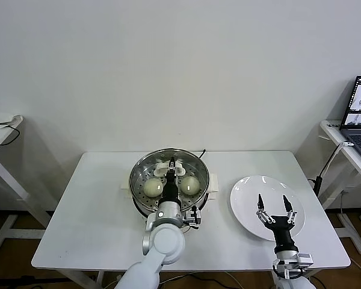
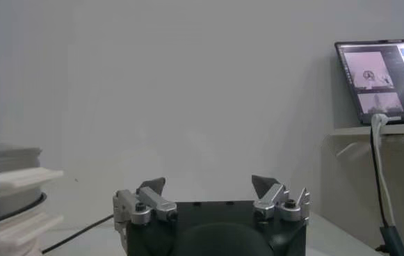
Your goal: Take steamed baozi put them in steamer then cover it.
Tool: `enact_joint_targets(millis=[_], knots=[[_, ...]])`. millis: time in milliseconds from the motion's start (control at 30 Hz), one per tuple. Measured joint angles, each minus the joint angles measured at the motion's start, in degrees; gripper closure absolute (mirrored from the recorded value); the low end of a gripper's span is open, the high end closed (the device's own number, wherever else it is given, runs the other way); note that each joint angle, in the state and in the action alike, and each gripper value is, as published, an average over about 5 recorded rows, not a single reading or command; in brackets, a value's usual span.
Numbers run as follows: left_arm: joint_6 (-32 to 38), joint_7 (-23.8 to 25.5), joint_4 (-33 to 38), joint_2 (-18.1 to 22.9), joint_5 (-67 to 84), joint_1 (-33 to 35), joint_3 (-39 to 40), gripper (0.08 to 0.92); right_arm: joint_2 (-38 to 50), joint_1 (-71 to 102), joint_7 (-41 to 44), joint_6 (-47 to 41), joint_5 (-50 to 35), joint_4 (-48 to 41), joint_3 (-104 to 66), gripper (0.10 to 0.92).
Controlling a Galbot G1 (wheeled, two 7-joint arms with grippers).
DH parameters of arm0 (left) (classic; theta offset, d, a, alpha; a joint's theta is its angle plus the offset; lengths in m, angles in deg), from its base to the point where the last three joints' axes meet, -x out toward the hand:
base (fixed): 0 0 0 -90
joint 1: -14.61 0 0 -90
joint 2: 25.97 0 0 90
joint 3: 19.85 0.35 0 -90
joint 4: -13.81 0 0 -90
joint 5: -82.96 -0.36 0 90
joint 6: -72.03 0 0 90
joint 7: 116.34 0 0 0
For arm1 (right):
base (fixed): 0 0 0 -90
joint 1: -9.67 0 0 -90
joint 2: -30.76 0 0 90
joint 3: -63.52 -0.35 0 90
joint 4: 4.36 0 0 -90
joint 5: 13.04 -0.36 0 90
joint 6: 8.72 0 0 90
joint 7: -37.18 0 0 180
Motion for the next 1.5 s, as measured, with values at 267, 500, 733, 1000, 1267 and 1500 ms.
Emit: enact_joint_targets(millis=[267,500,733,1000,1267,1500], knots=[[0.39,-0.28,0.01,0.06,0.06,0.36,-0.16,0.809,0.00,-0.09,0.08,0.00,0.22,0.01,0.23,0.203],[1.07,-0.50,0.04,0.10,0.08,0.50,-0.41,0.791,0.10,-0.12,0.16,0.00,0.25,0.01,0.25,0.203],[1.40,-0.83,1.14,-0.53,0.18,1.18,-0.53,0.604,0.36,-0.24,0.17,0.01,0.20,-0.11,0.20,0.203],[1.45,-1.19,4.45,-2.22,0.59,3.15,-0.25,0.379,0.44,-0.45,0.21,0.02,0.17,-0.33,0.30,0.203],[1.19,-1.53,9.60,-4.62,1.74,6.04,-0.74,0.188,0.54,-0.38,0.23,0.12,0.17,-0.41,0.34,0.203],[2.15,-3.25,16.70,-7.14,5.14,10.25,-3.24,0.177,1.03,0.03,0.02,-0.20,0.02,0.34,0.14,0.203]])
